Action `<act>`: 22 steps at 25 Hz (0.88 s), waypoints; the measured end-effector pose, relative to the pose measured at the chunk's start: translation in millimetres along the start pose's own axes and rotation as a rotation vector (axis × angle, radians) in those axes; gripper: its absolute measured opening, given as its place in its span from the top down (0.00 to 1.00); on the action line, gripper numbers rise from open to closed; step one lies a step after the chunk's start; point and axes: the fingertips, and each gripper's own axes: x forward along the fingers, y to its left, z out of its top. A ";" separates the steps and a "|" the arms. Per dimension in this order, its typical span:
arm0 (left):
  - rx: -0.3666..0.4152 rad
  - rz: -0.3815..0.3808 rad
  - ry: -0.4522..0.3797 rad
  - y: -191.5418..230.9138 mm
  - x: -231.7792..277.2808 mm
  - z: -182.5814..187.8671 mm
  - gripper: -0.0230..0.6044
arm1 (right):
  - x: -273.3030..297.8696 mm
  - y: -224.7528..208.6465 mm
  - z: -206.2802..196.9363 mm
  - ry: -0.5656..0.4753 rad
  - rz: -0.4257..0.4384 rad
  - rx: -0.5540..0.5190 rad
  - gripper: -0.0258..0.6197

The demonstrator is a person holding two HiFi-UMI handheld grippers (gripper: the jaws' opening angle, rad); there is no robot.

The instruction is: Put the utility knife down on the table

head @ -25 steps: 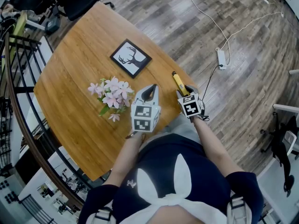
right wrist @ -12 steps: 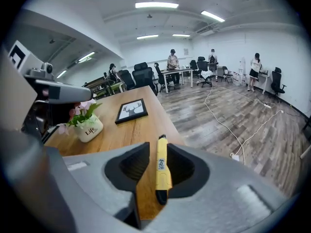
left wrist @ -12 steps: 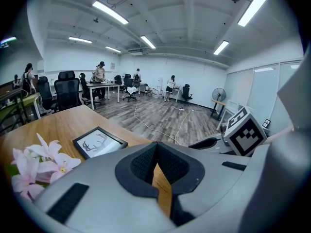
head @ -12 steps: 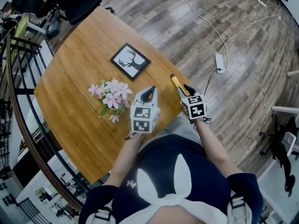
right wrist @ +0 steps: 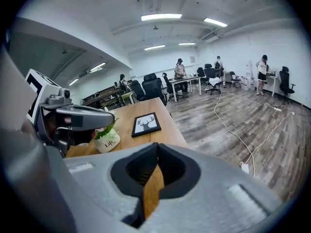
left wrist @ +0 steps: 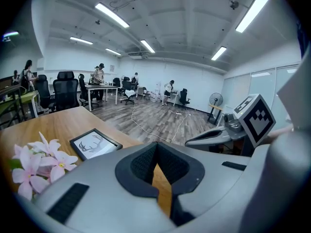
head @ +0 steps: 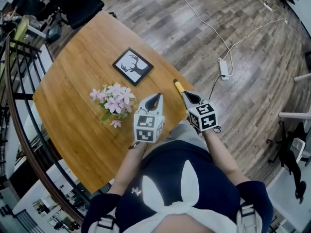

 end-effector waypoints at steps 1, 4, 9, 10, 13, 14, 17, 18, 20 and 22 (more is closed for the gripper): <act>-0.004 -0.005 0.001 -2.5 -0.2 -0.4 0.94 | -4.1 1.6 3.4 -0.007 0.002 -0.012 0.96; -0.014 -0.014 0.011 -7.3 -3.4 -1.1 0.94 | -15.2 7.6 13.3 -0.030 0.003 -0.050 0.96; -0.005 -0.026 -0.003 -16.4 -8.8 1.4 0.94 | -30.3 17.6 26.5 -0.074 0.002 -0.075 0.96; -0.004 -0.030 -0.005 -19.2 -9.0 1.3 0.94 | -32.5 19.6 27.7 -0.081 0.005 -0.072 0.96; 0.001 -0.045 -0.010 -27.9 -9.5 2.4 0.94 | -35.9 25.9 27.7 -0.091 0.017 -0.066 0.96; 0.003 -0.051 -0.013 -30.9 -9.9 3.1 0.94 | -37.1 28.3 27.1 -0.091 0.020 -0.066 0.96; 0.012 -0.063 -0.017 -37.9 -11.8 4.4 0.94 | -41.6 36.1 26.7 -0.094 0.031 -0.065 0.96; 0.014 -0.065 -0.017 -39.3 -12.5 4.5 0.94 | -43.2 37.9 26.6 -0.095 0.034 -0.063 0.96; 0.019 -0.068 -0.016 -42.1 -14.1 4.7 0.94 | -46.8 41.1 27.2 -0.096 0.040 -0.059 0.96; 0.024 -0.071 -0.016 -45.5 -15.7 5.2 0.94 | -50.6 42.2 27.2 -0.095 0.038 -0.059 0.96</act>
